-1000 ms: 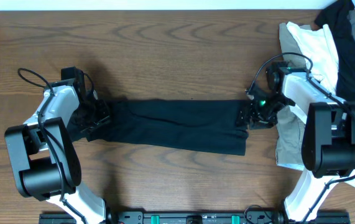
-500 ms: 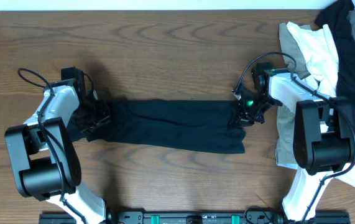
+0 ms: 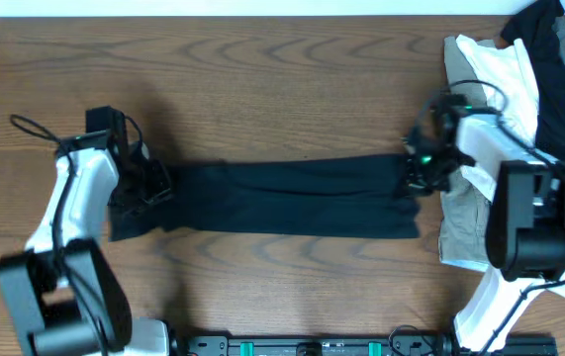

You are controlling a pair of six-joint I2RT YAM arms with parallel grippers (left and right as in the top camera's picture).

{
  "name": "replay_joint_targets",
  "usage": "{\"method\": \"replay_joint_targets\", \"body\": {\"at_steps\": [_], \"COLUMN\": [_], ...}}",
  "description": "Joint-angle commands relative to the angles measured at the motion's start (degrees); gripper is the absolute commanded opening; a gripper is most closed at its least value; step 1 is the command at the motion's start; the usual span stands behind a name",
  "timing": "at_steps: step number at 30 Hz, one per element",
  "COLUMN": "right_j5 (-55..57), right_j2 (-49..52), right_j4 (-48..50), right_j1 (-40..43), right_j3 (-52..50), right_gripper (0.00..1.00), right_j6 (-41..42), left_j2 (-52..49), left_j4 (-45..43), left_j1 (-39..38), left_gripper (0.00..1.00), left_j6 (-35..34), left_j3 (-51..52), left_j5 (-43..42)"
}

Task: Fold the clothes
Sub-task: 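Fold the strip's right end leftward toward the left gripper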

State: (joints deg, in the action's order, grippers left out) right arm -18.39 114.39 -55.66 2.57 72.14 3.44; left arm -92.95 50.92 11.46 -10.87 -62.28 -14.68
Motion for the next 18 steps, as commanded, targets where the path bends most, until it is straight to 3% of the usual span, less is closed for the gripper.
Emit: {"method": "replay_joint_targets", "body": {"at_steps": [1, 9, 18], "right_j5": [8.15, 8.55, 8.55], "right_j2": [-4.68, -14.05, -16.33], "right_j4": [-0.61, -3.78, -2.69], "right_j1": [2.78, 0.31, -15.45], "right_j3": [0.31, 1.38, 1.36], "right_gripper": [0.01, 0.01, 0.01], "right_j6": [0.22, 0.66, 10.88], "left_j2": [1.27, 1.22, 1.22], "left_j4": [0.55, 1.57, 2.19], "left_j1": [-0.17, -0.81, -5.73], "left_gripper": [0.47, 0.47, 0.47], "left_j6": [-0.39, -0.44, -0.66], "left_j3": [-0.26, -0.09, -0.09], "left_j5": [0.26, 0.07, 0.09]}}
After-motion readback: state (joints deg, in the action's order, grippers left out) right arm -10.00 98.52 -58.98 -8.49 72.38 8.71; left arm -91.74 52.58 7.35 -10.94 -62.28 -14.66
